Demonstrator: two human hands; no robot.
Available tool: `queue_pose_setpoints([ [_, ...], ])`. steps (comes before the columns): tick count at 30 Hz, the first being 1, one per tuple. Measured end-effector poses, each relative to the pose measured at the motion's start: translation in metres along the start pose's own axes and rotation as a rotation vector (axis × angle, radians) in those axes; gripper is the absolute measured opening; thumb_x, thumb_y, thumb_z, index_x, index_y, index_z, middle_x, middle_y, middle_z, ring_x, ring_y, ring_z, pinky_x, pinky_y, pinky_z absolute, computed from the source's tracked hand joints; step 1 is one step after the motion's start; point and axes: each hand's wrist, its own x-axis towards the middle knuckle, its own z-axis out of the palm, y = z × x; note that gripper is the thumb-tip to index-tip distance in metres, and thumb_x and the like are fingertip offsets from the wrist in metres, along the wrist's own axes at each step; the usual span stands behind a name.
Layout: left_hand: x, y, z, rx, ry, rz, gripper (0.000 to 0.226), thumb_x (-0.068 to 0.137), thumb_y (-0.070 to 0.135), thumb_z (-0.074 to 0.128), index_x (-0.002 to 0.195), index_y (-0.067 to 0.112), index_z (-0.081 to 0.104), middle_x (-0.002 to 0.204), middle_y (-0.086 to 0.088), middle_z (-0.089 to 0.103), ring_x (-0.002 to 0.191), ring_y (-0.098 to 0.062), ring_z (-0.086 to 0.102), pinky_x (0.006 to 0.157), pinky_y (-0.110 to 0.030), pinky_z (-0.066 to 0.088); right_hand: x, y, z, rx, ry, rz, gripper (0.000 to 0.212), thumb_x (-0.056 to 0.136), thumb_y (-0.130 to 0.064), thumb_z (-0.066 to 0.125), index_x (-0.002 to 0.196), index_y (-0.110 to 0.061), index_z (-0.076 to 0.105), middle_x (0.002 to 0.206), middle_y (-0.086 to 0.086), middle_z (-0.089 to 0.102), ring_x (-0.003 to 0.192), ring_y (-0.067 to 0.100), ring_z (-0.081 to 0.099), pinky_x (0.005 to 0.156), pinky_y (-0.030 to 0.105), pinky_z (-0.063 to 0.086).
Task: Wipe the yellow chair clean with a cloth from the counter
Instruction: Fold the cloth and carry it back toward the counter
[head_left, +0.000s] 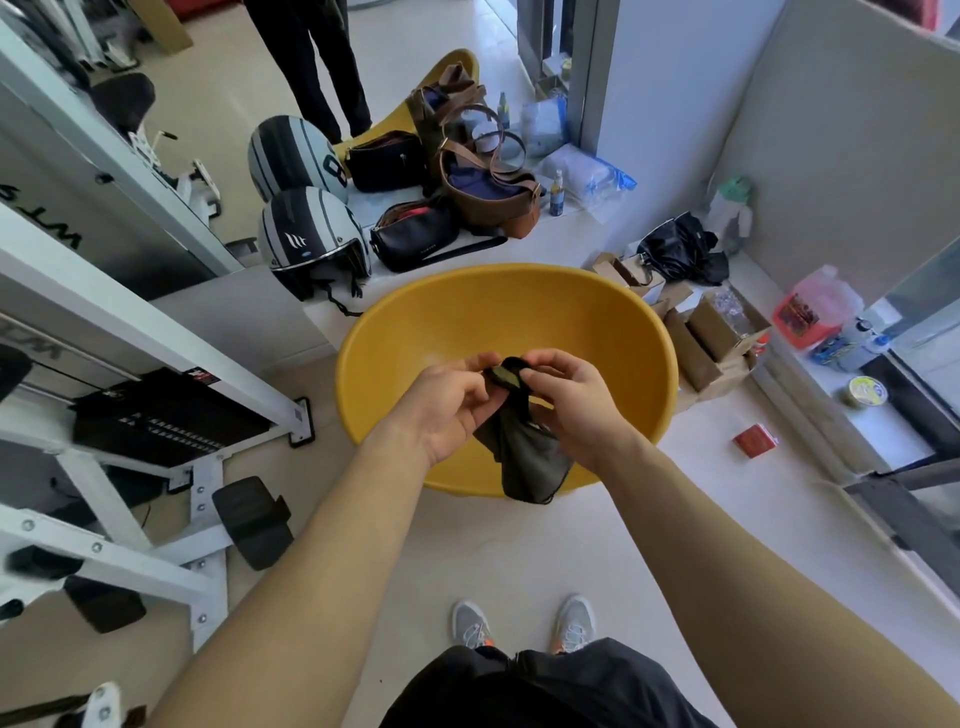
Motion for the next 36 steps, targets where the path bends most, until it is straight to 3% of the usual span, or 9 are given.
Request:
queue_pose_setpoints([
  [11, 0.004, 0.002, 0.011, 0.307, 0.130, 0.264, 0.010, 0.088, 0.007, 0.072, 0.091, 0.013, 0.065, 0.084, -0.006, 0.074, 0.071, -0.016, 0.074, 0.067, -0.025, 0.057, 0.001, -0.010, -0.003, 0.082, -0.126, -0.068, 0.013, 0.093, 0.005, 0.058, 0.096, -0.007, 0.063, 0.097, 0.017, 0.065, 0.093, 0.033, 0.064, 0.094, 0.049, 0.052],
  [15, 0.007, 0.002, 0.019, 0.573, 0.168, 0.314, 0.018, 0.087, 0.028, 0.075, 0.094, 0.013, 0.065, 0.077, -0.006, 0.074, 0.058, -0.017, 0.069, 0.055, -0.028, 0.053, 0.004, -0.021, -0.013, -0.038, -0.128, -0.154, 0.021, 0.084, 0.004, 0.072, 0.102, -0.001, 0.061, 0.099, 0.020, 0.066, 0.091, 0.036, 0.066, 0.094, 0.054, 0.052],
  [18, 0.012, -0.001, 0.023, 0.673, 0.121, 0.375, 0.029, 0.087, 0.040, 0.073, 0.092, 0.012, 0.068, 0.064, 0.002, 0.063, 0.051, -0.010, 0.055, 0.048, -0.022, 0.042, 0.008, -0.039, -0.025, -0.081, -0.125, -0.168, 0.014, 0.087, 0.004, 0.068, 0.100, -0.003, 0.064, 0.097, 0.019, 0.067, 0.093, 0.033, 0.066, 0.096, 0.051, 0.051],
  [21, 0.021, -0.013, 0.022, 0.747, 0.015, 0.428, 0.027, 0.087, 0.049, 0.070, 0.089, 0.022, 0.072, 0.069, 0.005, 0.065, 0.065, -0.014, 0.061, 0.060, -0.029, 0.046, 0.008, -0.059, -0.038, -0.086, -0.140, -0.178, 0.008, 0.091, -0.002, 0.065, 0.095, -0.009, 0.068, 0.094, 0.014, 0.068, 0.091, 0.029, 0.066, 0.091, 0.047, 0.053],
  [23, 0.033, -0.031, 0.018, 0.879, -0.020, 0.437, 0.018, 0.090, 0.045, 0.068, 0.085, 0.028, 0.073, 0.065, 0.006, 0.054, 0.069, -0.023, 0.051, 0.062, -0.035, 0.036, 0.006, -0.073, -0.049, -0.047, -0.116, -0.181, 0.007, 0.091, -0.010, 0.066, 0.094, -0.014, 0.071, 0.090, 0.008, 0.069, 0.088, 0.023, 0.066, 0.082, 0.040, 0.053],
  [28, 0.056, -0.072, 0.018, 1.571, 0.086, 0.430, 0.031, 0.095, 0.054, 0.049, 0.110, 0.037, 0.070, 0.098, 0.003, 0.056, 0.101, -0.025, 0.056, 0.068, -0.034, 0.041, -0.002, -0.105, -0.086, 0.049, -0.058, -0.187, 0.010, 0.093, -0.012, 0.062, 0.098, -0.010, 0.070, 0.092, 0.011, 0.068, 0.094, 0.027, 0.063, 0.088, 0.040, 0.050],
  [31, 0.060, -0.072, 0.022, 1.905, 0.041, 0.426, 0.033, 0.094, 0.052, 0.048, 0.122, 0.040, 0.060, 0.112, 0.000, 0.051, 0.115, -0.025, 0.050, 0.081, -0.037, 0.048, -0.010, -0.116, -0.110, 0.117, 0.031, -0.200, 0.012, 0.093, -0.008, 0.061, 0.103, -0.005, 0.068, 0.091, 0.013, 0.068, 0.089, 0.025, 0.066, 0.085, 0.036, 0.053],
  [32, 0.061, -0.072, 0.025, 2.003, 0.019, 0.499, 0.031, 0.094, 0.049, 0.051, 0.120, 0.036, 0.060, 0.104, 0.000, 0.047, 0.108, -0.024, 0.050, 0.074, -0.036, 0.049, -0.013, -0.117, -0.117, 0.109, 0.068, -0.200, 0.011, 0.094, -0.007, 0.060, 0.101, -0.006, 0.068, 0.090, 0.012, 0.068, 0.088, 0.023, 0.066, 0.086, 0.036, 0.052],
  [36, 0.056, -0.072, 0.039, 2.131, -0.232, 1.186, 0.014, 0.079, 0.027, 0.073, 0.078, 0.017, 0.063, 0.088, -0.002, 0.051, 0.081, -0.024, 0.051, 0.048, -0.031, 0.042, -0.019, -0.119, -0.138, 0.127, 0.210, -0.201, 0.011, 0.096, -0.008, 0.059, 0.097, -0.009, 0.070, 0.090, 0.010, 0.070, 0.092, 0.024, 0.066, 0.089, 0.037, 0.053],
])
